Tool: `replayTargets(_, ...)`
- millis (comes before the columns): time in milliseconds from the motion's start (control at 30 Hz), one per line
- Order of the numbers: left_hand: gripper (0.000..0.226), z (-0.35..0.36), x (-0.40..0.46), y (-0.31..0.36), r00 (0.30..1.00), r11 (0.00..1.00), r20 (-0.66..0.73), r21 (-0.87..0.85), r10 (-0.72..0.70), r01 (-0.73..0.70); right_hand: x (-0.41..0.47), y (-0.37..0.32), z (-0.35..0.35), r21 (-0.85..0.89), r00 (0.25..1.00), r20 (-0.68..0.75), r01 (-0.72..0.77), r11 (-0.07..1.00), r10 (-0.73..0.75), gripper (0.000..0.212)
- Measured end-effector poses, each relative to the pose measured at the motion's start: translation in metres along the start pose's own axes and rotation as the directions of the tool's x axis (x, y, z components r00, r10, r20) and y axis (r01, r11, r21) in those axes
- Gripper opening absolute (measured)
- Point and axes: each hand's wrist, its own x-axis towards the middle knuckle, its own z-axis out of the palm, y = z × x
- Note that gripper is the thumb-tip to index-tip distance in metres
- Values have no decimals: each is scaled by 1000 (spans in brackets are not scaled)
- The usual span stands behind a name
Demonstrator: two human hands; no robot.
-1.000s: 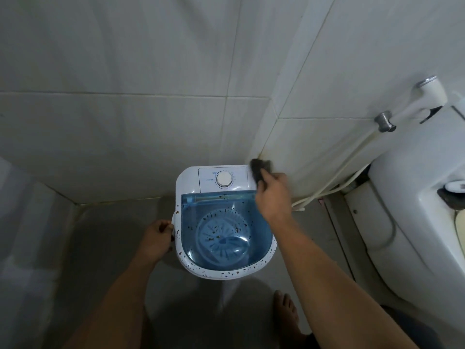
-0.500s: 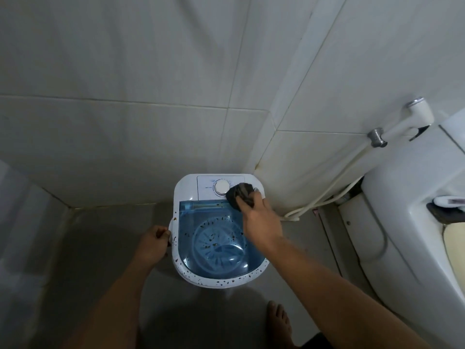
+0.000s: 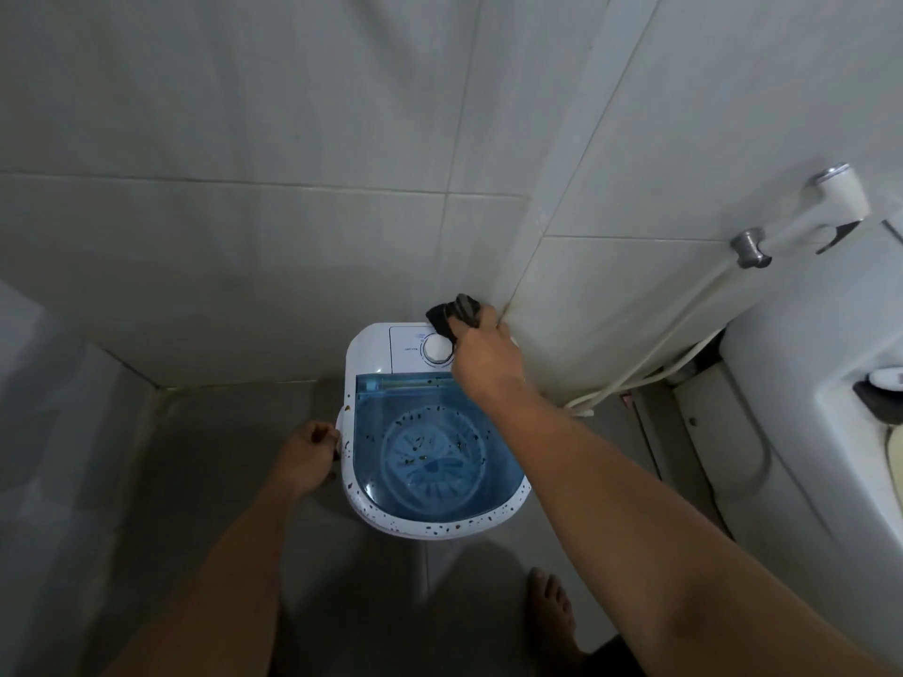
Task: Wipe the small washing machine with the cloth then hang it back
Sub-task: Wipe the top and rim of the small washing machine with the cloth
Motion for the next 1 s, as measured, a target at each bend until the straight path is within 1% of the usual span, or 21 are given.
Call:
replayTargets(100, 12, 1, 1, -1, 1000, 1000, 9, -28, -2, 3, -18, 10, 12, 8, 999, -42, 11, 1000, -10, 64)
replayTargets(200, 12, 1, 2, -3, 1000, 999, 12, -34, -1, 1, -29, 33, 15, -87, 996, -23, 89, 992, -91, 66)
replayTargets(267, 14, 1, 3, -4, 1000, 999, 12, -34, 2, -2, -33, 49, 11, -141, 988, -14, 150, 979, -153, 62)
replayTargets(333, 15, 2, 3, -4, 1000, 999, 9, -34, 3, -2, -30, 58, 5, -132, 984, -43, 163, 978, -170, 55)
replayTargets(400, 15, 2, 3, -3, 1000, 999, 6, -42, 3, -3, -20, 53, -1, -76, 991, -48, 123, 989, -127, 52)
replayTargets(500, 12, 3, 2, -2, 1000, 999, 4, -40, 0, 0, 0, 25, -13, 14, 999, 18, -33, 999, 32, 49)
replayTargets(567, 11, 1, 2, -2, 1000, 999, 6, -38, 0, 0, 12, 1, -22, -6, 993, 73, -92, 996, 92, 48)
replayTargets(600, 10, 1, 3, -3, 1000, 999, 7, -36, -3, 3, 16, -12, -26, -39, 992, 91, -84, 996, 87, 46)
replayTargets(633, 10, 0, 4, -4, 1000, 999, 8, -36, -8, 8, 20, -25, -29, -81, 993, 104, -52, 995, 60, 45)
replayTargets(700, 10, -1, 6, -4, 1000, 999, 8, -33, -11, 11, 25, -47, -31, -155, 990, 132, 64, 986, -43, 46)
replayTargets(767, 11, -1, 7, -5, 1000, 999, 10, -31, -11, 11, 27, -62, -27, -157, 962, 195, 225, 962, -193, 51)
replayTargets(833, 15, 0, 7, -4, 1000, 999, 19, -38, -18, 19, 28, -68, -24, -117, 915, 242, 357, 927, -322, 56)
replayTargets(900, 18, 1, 7, -5, 1000, 998, 13, -50, -27, 27, 33, -62, -23, -68, 899, 233, 395, 916, -370, 53)
replayTargets(1000, 14, 2, 8, -6, 1000, 998, 6, -61, -10, 11, 38, -41, -20, -21, 915, 199, 363, 932, -352, 48)
